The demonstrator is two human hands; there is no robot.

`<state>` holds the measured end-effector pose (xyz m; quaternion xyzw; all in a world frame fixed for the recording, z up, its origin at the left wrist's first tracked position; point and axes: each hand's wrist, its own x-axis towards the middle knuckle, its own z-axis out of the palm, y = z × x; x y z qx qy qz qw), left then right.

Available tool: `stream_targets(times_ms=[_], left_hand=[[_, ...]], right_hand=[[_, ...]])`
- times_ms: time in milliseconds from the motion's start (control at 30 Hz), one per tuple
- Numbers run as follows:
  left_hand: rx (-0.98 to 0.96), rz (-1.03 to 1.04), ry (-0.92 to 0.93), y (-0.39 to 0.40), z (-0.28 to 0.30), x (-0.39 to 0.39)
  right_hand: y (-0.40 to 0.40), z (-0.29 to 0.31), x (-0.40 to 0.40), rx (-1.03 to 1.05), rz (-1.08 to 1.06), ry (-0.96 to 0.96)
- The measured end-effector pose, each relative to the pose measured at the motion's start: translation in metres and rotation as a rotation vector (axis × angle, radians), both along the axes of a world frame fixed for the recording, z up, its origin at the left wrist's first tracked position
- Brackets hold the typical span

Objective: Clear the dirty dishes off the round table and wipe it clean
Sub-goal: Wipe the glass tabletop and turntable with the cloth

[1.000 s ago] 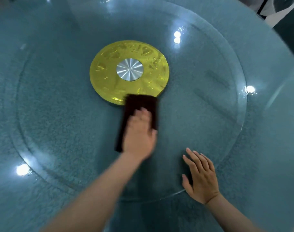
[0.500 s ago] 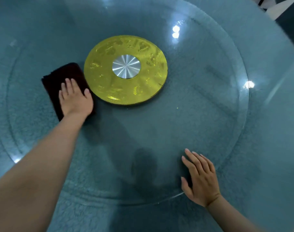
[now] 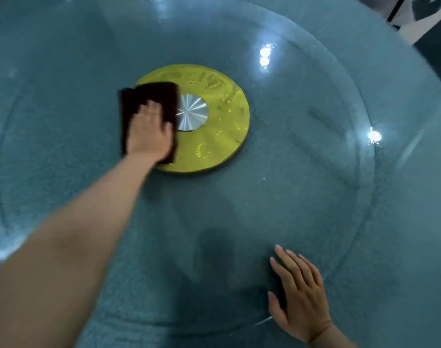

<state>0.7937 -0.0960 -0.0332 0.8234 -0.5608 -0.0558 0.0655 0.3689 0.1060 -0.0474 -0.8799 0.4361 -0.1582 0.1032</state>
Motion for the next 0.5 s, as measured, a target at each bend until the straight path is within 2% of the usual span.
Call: stream_targets(times_ms=[100, 200, 300, 400, 500], left_hand=[[0.088, 0.253, 0.004, -0.009, 0.011, 0.054], [0.092, 0.269, -0.001, -0.031, 0.016, 0.017], [0.056, -0.067, 0.046, -0.051, 0.018, -0.087], [0.082, -0.496, 0.022, -0.021, 0.017, -0.212], [0.12, -0.634, 0.035, 0.006, 0.018, -0.23]], right_hand=[[0.0, -0.001, 0.0, -0.013, -0.001, -0.005], [0.001, -0.003, 0.0, -0.024, 0.002, 0.006], [0.001, -0.002, -0.001, -0.029, 0.002, 0.013], [0.002, -0.002, -0.001, -0.02, 0.004, 0.019], [0.003, -0.002, -0.002, 0.009, -0.001, 0.029]])
